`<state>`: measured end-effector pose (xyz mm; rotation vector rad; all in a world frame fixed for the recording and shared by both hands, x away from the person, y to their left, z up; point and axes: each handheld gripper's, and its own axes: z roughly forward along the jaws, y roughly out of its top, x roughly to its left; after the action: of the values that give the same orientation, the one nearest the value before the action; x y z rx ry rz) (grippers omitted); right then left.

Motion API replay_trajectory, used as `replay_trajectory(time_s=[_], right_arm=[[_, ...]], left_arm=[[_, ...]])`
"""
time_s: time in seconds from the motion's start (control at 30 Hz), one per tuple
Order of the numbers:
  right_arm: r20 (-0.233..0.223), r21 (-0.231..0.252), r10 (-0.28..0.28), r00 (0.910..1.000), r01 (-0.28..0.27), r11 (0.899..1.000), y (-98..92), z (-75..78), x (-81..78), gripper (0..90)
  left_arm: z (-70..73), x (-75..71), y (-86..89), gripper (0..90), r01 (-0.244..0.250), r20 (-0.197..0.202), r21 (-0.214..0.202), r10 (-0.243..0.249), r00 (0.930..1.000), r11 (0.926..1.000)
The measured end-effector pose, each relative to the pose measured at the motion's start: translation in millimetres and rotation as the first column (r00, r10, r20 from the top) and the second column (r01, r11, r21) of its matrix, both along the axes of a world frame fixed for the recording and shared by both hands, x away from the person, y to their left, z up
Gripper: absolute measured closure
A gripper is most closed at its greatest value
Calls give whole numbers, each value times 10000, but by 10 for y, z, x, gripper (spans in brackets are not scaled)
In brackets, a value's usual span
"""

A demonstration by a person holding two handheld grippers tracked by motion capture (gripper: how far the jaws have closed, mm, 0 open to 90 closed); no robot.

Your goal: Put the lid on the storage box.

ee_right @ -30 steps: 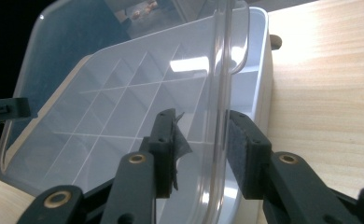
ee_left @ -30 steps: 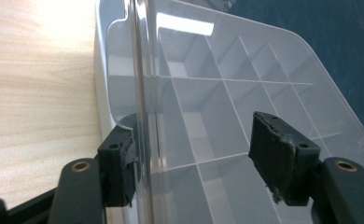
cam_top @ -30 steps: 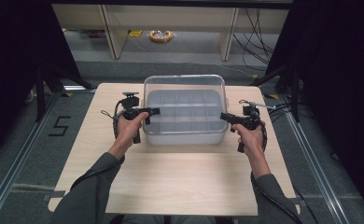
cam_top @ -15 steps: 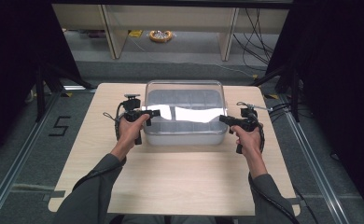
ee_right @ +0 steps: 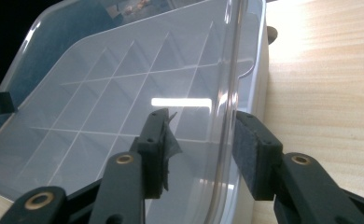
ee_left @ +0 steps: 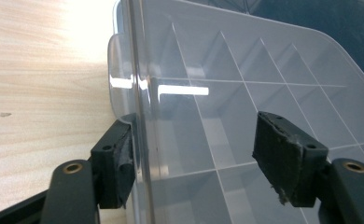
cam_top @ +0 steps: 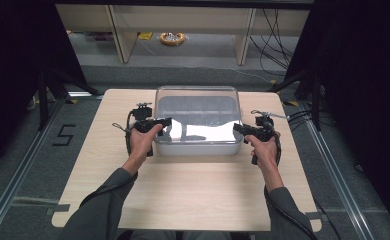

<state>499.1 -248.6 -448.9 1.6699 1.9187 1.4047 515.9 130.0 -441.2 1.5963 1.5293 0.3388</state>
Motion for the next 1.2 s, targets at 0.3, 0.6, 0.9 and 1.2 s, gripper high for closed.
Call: replay_trajectory(time_s=[0.3, 0.6, 0.9, 1.2], right_arm=[[244, -445, -36, 9997, 47, 9990, 28, 5, -22, 575], [-57, -361, -78, 10000, 76, 9993, 50, 64, -4, 550], [52, -1148, -301, 9995, 305, 9929, 65, 6, -61, 570], [-27, -1269, 22, 10000, -25, 9919, 48, 17, -39, 579]], left_arm=[[-21, -30, -31, 321, 62, 378, 827, -93, 9992, 9966], [36, 35, 22, 358, -177, -479, 149, 184, 9987, 9997], [-50, -33, -7, 381, 261, -277, 1685, -218, 9994, 9854], [-58, -7, 62, 410, 351, -472, 1067, -303, 9984, 9937]])
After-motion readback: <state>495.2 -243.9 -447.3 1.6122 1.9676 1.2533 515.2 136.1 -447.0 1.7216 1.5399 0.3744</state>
